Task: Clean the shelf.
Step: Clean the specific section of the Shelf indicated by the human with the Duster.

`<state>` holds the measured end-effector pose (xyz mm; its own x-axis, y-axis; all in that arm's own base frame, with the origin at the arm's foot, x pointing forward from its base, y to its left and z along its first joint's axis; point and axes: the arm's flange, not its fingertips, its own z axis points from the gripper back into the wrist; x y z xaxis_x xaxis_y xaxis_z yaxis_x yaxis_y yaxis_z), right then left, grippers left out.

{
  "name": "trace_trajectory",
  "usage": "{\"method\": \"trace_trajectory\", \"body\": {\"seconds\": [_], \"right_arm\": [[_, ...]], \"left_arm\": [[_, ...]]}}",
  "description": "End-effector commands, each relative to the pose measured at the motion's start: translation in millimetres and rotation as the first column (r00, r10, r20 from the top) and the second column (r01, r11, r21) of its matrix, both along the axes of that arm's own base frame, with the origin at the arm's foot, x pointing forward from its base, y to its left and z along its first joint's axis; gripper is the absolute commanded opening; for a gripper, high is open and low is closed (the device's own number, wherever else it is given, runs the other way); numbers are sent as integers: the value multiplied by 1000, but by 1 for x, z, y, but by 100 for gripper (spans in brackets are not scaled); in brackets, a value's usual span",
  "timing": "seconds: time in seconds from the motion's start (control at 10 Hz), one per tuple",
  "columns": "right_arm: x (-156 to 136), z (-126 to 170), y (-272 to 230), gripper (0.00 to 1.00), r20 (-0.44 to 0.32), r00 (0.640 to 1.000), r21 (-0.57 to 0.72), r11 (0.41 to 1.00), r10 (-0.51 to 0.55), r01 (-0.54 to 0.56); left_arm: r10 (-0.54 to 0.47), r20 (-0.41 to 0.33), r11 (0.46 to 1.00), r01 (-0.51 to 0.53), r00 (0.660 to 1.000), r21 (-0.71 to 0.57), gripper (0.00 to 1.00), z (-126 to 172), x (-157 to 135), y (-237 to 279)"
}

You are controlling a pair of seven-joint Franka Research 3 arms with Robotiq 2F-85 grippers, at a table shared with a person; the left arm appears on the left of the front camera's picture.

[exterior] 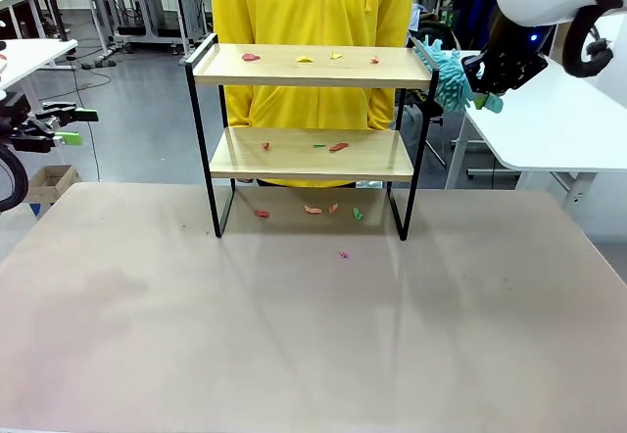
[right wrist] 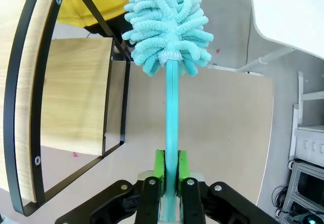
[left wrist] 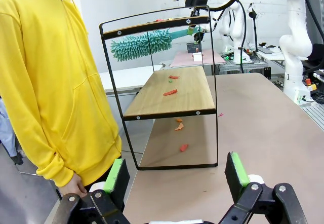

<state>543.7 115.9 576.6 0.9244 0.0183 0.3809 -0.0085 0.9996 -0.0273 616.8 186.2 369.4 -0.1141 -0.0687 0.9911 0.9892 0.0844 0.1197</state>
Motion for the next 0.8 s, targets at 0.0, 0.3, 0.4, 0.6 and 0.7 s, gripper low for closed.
{"method": "trace_trajectory", "body": {"seconds": [0.0, 0.3, 0.4, 0.6, 0.7], "right_arm": [[-1, 4, -1, 0, 16, 1000, 6, 1000, 25, -26], [-19, 20, -50, 13, -78, 994, -81, 993, 80, -86], [-28, 30, -76, 13, -120, 986, -121, 984, 116, -131], [-54, 51, -123, 13, -243, 943, -172, 947, 226, -272], [-64, 61, -144, 13, -306, 898, -140, 919, 315, -369]], "left_arm": [[-3, 3, 1000, 3, 1000, 2, 100, 2, 0, 0], [-3, 3, 1000, 3, 1000, 2, 100, 2, 0, 0], [-3, 3, 1000, 3, 1000, 2, 100, 2, 0, 0], [-3, 3, 1000, 3, 1000, 2, 100, 2, 0, 0], [-3, 3, 1000, 3, 1000, 2, 100, 2, 0, 0]]}}
